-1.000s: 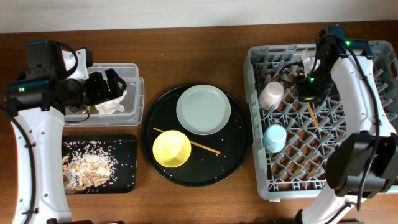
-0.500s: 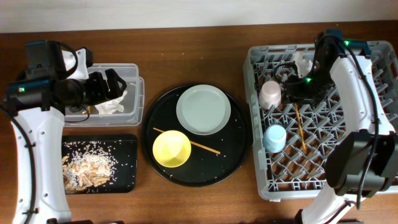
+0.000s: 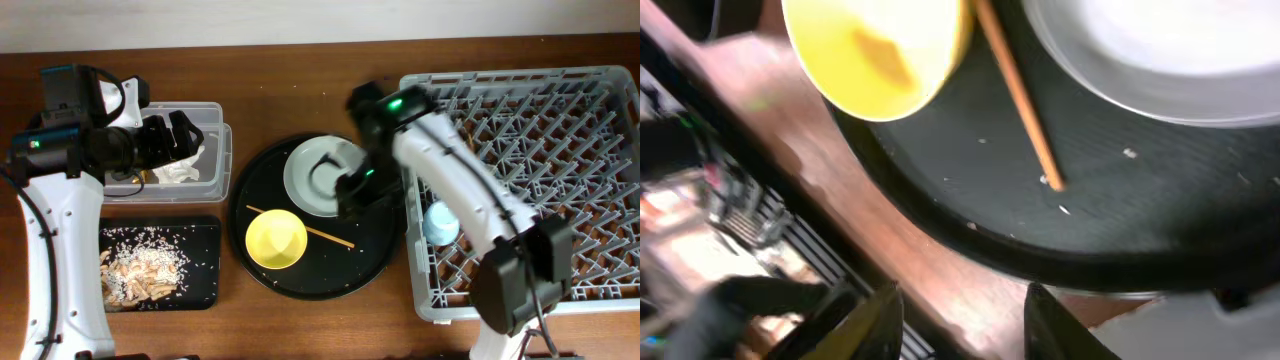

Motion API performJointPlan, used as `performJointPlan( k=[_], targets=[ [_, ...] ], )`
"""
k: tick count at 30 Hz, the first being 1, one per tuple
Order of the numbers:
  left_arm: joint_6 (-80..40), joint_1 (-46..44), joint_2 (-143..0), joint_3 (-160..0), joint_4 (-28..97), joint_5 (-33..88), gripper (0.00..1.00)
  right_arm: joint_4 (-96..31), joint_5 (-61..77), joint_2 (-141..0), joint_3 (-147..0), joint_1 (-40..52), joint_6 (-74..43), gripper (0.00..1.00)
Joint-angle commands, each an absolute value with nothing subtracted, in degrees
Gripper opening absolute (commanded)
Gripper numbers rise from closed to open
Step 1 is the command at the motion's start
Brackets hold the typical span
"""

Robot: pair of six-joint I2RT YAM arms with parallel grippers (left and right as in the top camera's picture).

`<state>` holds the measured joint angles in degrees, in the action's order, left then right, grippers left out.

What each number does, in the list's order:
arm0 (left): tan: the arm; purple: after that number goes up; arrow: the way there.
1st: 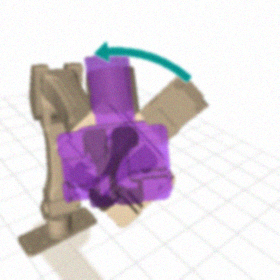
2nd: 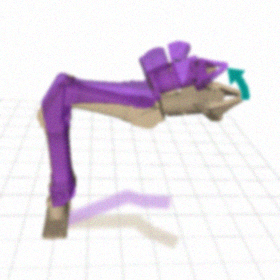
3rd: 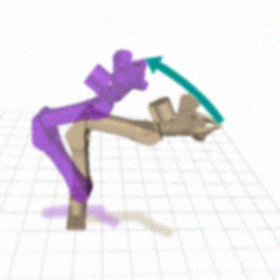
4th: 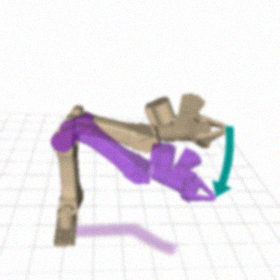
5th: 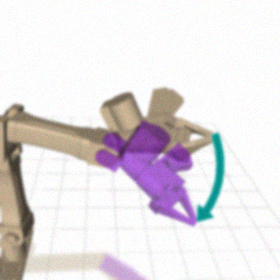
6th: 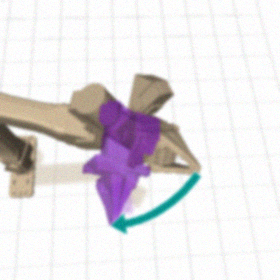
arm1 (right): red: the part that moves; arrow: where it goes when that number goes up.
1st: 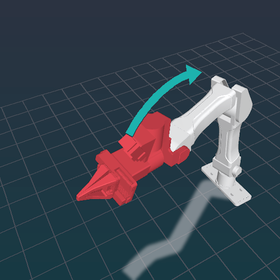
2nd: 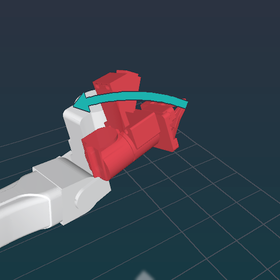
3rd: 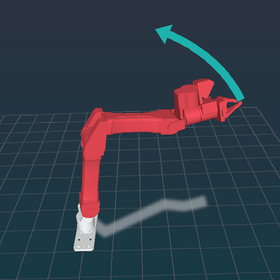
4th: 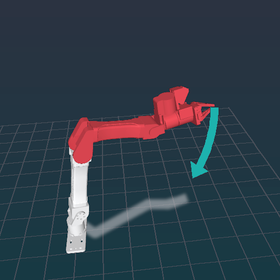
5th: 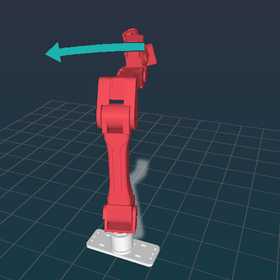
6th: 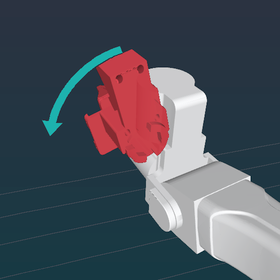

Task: Sort waste into correct bins and load items into the dishwasher rack
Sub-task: 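Grasp the second chopstick on the round tray with the right gripper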

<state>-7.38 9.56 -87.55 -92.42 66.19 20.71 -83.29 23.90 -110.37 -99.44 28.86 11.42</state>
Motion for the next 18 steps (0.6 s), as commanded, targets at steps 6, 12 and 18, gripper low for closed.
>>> performJointPlan(
  k=[6,12,18],
  targets=[
    [-7.7,9.65,-87.53,-92.25,66.13,20.51,1.0,-64.2,9.32,-110.76,-84.66,42.0,12.01,0.52],
    [-7.7,9.65,-87.53,-92.25,66.13,20.51,1.0,-49.63,9.17,-110.76,-75.61,42.0,12.03,0.47],
    [-7.7,9.52,-87.53,-92.25,66.13,20.53,1.0,-41.69,5.43,-110.76,-72.03,41.98,13.52,0.41]
  ],
)
